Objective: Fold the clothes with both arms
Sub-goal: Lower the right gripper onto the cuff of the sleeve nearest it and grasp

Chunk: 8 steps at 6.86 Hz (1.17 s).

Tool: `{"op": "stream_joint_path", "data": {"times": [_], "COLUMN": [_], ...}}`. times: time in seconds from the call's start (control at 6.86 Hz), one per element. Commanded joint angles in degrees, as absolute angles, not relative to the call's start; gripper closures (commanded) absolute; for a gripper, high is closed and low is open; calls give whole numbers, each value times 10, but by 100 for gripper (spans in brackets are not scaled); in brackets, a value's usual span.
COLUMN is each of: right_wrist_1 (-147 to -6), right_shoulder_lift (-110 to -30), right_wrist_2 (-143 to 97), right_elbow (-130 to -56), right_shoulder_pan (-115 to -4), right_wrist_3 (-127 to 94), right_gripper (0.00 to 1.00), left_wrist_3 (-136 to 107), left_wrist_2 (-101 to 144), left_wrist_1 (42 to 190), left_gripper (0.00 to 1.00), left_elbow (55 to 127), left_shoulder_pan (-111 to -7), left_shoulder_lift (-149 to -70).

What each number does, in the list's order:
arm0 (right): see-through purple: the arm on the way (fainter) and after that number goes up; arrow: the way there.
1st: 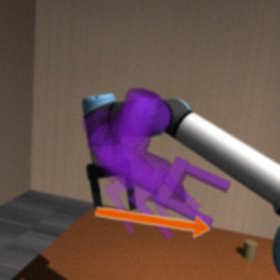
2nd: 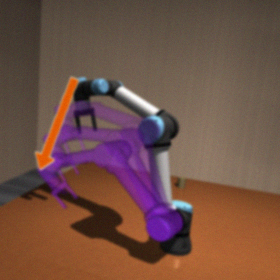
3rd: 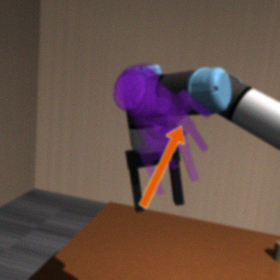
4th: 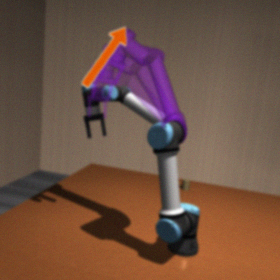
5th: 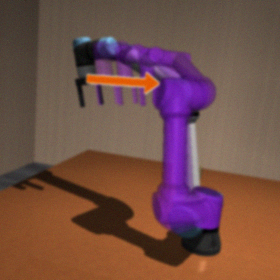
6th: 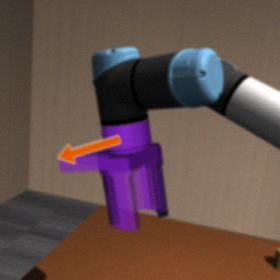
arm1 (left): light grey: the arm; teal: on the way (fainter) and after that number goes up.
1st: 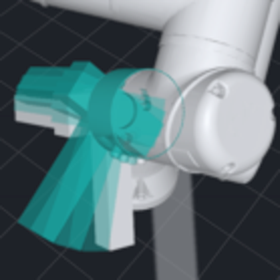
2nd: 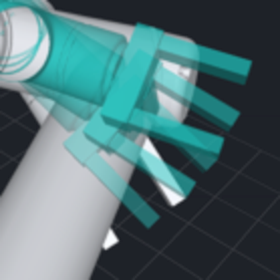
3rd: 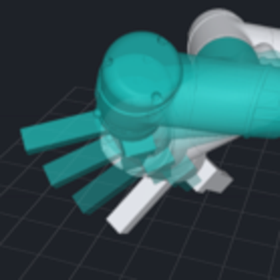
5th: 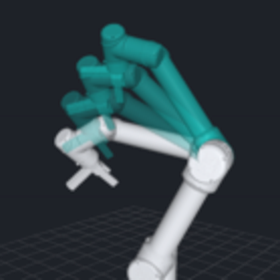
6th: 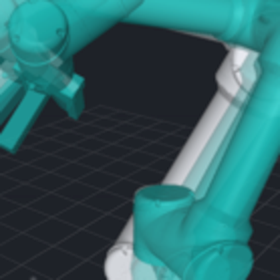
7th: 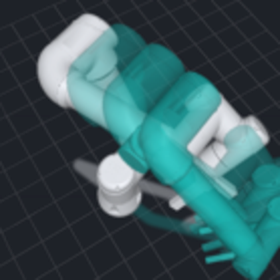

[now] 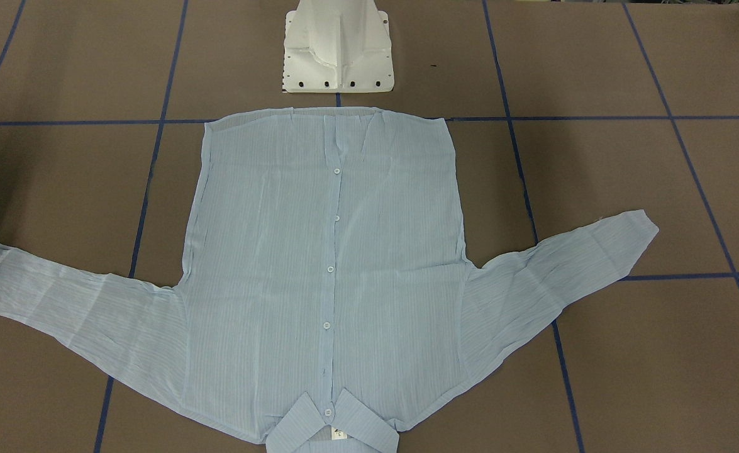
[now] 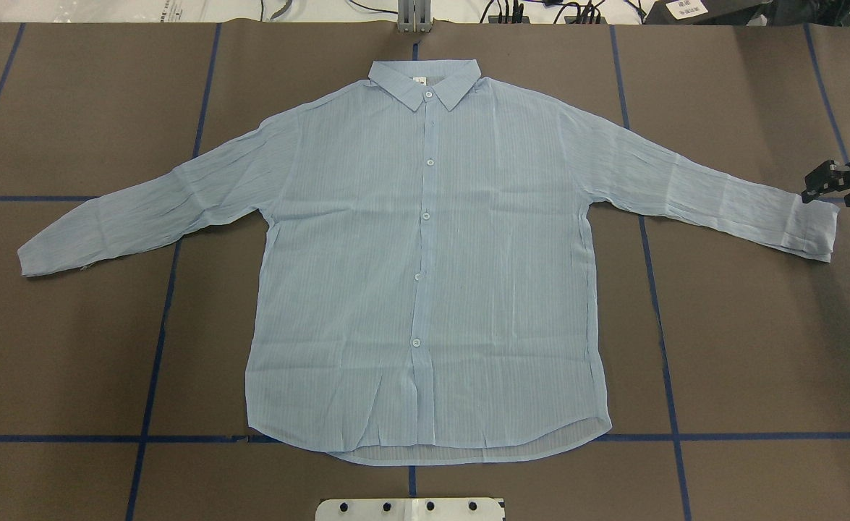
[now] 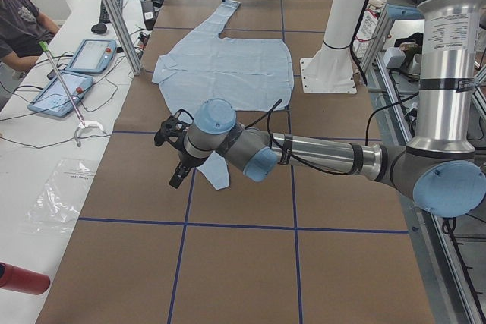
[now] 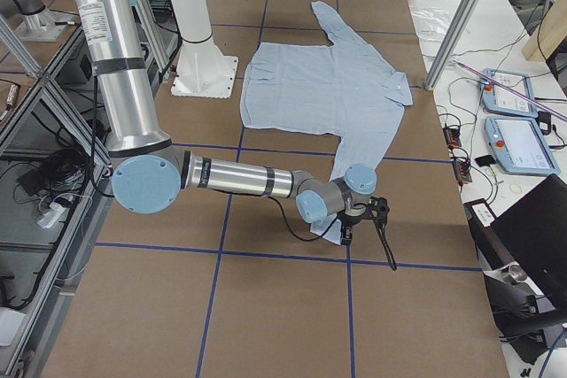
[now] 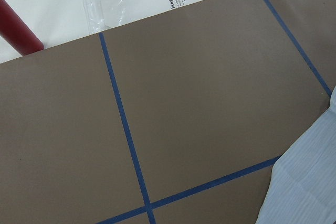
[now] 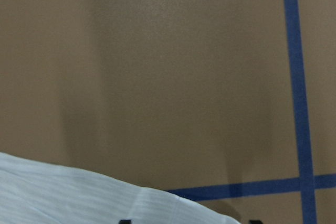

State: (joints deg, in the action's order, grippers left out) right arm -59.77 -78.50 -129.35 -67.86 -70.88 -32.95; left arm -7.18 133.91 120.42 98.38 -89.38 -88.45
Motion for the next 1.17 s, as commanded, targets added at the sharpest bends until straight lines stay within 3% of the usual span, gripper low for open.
{"op": "stream_joint_path", "data": {"times": [0.0, 0.29, 0.58, 0.73, 0.87, 1.02], "right_wrist_1": [-595, -596, -596, -596, -596, -598], "right_shoulder_lift": [-780, -780, -780, -780, -779, -770], "right_wrist_2": [-1282, -1282, -1283, -1284, -1284, -1283], "right_elbow": [-660, -652, -639, -638, -638, -638], "right_shoulder_pan": [-709, -709, -709, -708, -708, -708], "right_wrist_3": [-330, -330, -330, -330, -330, -330], "right_gripper": [22, 27, 52, 86, 100, 100], "left_wrist_3": [-72, -72, -72, -72, -72, -72], "left_wrist_2": [1339, 1338, 1337, 1337, 1338, 1338], "left_wrist_1": [1204, 1202, 1202, 1202, 1202, 1202], "left_gripper": [0, 0, 0, 0, 0, 0], "left_elbow": [987, 997, 1009, 1011, 1011, 1011], "left_shoulder_pan": [-895, -895, -895, -895, -895, -895], "left_shoulder_lift": [-884, -883, -873, -873, -873, -873]}}
